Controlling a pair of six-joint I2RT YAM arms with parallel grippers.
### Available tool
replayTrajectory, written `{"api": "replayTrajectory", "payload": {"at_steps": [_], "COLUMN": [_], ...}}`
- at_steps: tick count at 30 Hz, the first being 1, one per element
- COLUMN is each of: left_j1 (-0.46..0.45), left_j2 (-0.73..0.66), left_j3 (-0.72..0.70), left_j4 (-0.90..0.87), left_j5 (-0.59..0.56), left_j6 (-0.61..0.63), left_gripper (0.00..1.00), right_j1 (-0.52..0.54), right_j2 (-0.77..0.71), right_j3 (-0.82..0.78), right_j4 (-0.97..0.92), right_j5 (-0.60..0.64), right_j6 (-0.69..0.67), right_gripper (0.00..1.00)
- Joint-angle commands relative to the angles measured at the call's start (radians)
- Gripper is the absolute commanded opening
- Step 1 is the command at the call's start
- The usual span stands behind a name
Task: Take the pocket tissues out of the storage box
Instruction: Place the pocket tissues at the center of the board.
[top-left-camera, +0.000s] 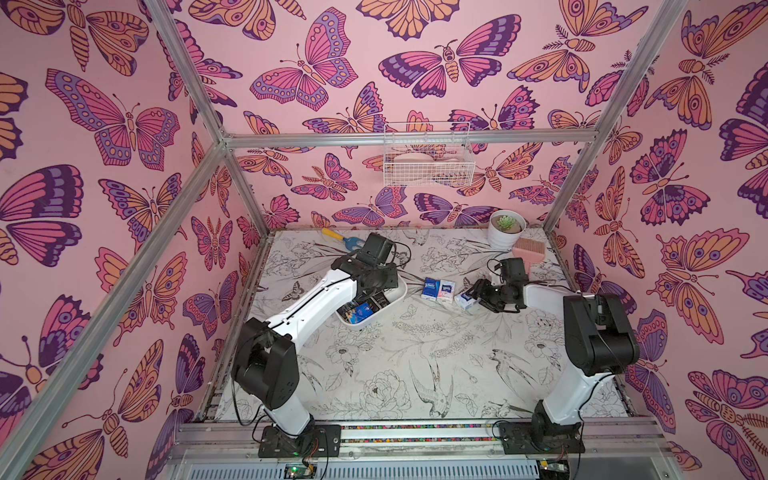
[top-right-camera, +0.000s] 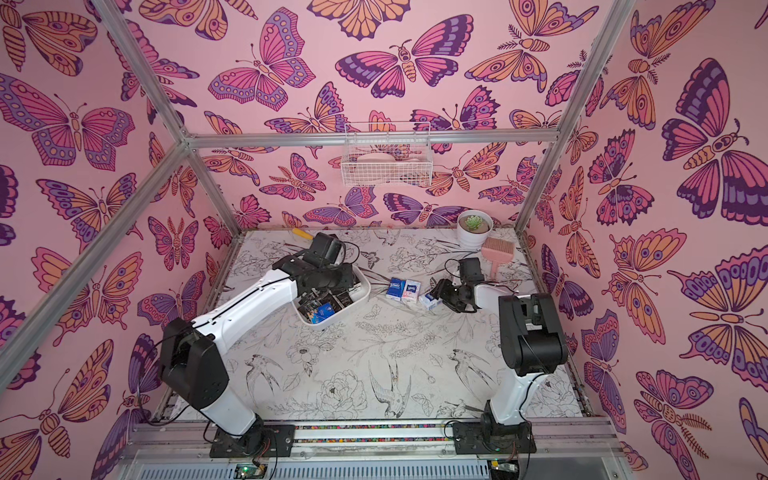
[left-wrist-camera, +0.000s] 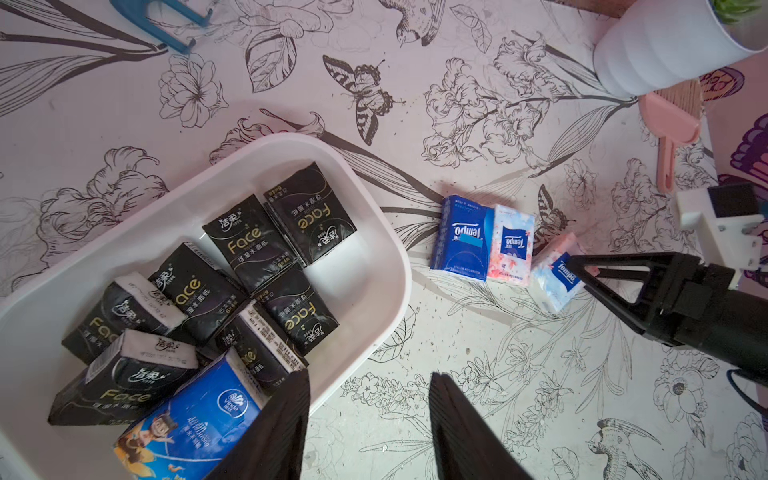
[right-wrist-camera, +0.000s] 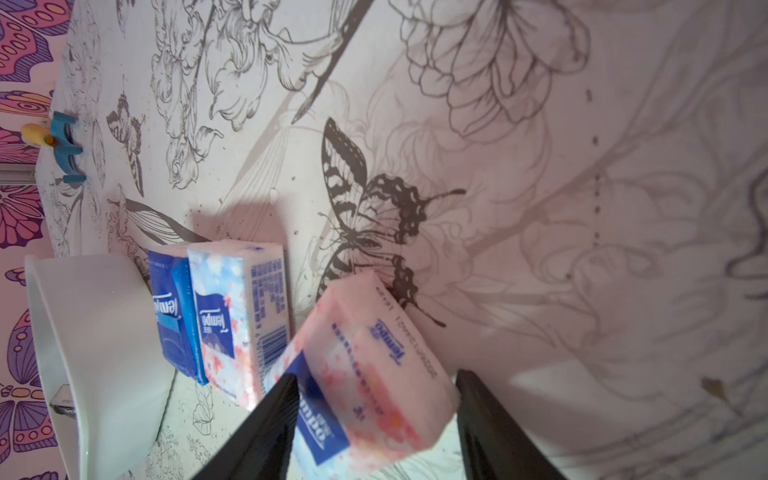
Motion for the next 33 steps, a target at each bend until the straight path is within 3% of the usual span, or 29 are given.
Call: {"api": "replayTrajectory", "payload": {"at_steps": [1,13,25,33], "left_j1": [0.005,0.014,0.052,0.061], "left_j2": [-0.016,-0.026,-0.029,-0.040], "left_j3": [-0.024,-0.004,0.001,-0.008], "left_j4": [-0.023,-0.039,-0.057,-0.063], "left_j5": [-0.012,-0.017,-0.008,-0.005], "left_j6": [0.018,0.041,0.062,0.067], "left_gripper": [0.52,0.52,0.52,0.52], "right_j1": [-0.008,-0.006,0.047,0.048], "right_j2": [-0.023,-0.195,-0.097,-0.028], "right_j3": [-0.037,-0.100,-0.127,-0.115], "right_j4": [0.035,-0.059,0.098,0.127], "right_j5": [-0.003,0.069,0.056,0.069], "right_j6": [0.066,0.107,0.265,0.268], "right_gripper": [0.66,0.70,0.54,0.44]}}
